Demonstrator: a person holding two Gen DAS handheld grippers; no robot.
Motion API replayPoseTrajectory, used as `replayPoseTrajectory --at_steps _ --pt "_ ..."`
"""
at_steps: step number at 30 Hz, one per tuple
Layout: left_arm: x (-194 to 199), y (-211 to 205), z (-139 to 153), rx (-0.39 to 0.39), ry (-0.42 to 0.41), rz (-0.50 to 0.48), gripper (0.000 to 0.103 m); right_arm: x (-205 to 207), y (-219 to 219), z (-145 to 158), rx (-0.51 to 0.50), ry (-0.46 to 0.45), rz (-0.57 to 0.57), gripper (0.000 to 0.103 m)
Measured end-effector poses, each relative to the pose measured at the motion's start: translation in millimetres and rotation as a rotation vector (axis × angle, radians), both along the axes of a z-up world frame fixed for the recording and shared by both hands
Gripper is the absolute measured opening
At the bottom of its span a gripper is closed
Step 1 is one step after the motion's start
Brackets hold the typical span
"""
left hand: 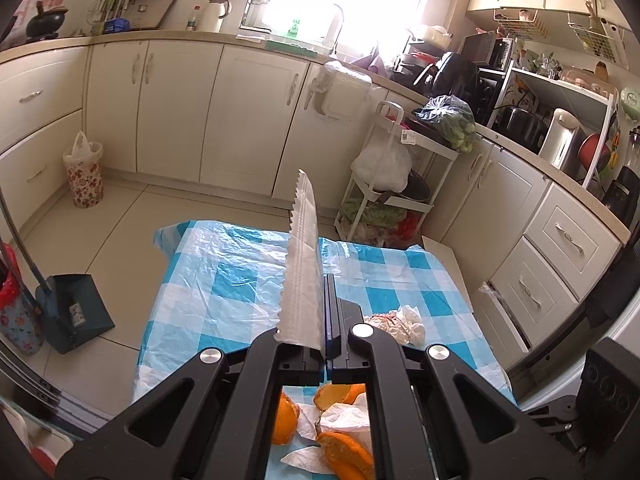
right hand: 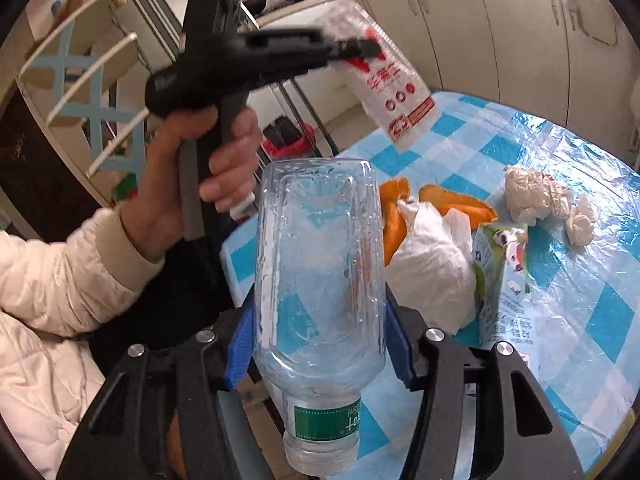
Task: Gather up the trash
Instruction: 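Lift the paper bag and plastic bottle and carry them toward the yellow bucket, then open the right tool to drop the bottle while the left tool drops the bag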
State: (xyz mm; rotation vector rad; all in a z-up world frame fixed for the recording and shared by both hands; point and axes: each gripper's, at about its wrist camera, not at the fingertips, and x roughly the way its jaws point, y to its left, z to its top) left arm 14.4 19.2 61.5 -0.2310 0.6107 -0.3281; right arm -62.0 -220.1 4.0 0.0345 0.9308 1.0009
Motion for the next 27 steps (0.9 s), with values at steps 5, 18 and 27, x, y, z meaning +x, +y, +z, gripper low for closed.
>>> replayPoseTrajectory --at_steps 5,18,27 --pt "-2.5 1.2 6.9 -0.019 -0.020 -0.009 0.001 10.8 -47.7 21.3 0.209 0.012 -0.132 0.055" --pt "-25.4 -59.1 42.8 -0.110 -0.069 -0.149 0.001 14.3 -177.3 31.4 0.321 -0.037 -0.641 0.055" --pt "-36.1 -152.2 45.9 -0.121 -0.043 -0.280 0.001 9.0 -261.4 0.2 0.229 0.066 -0.999 0.056"
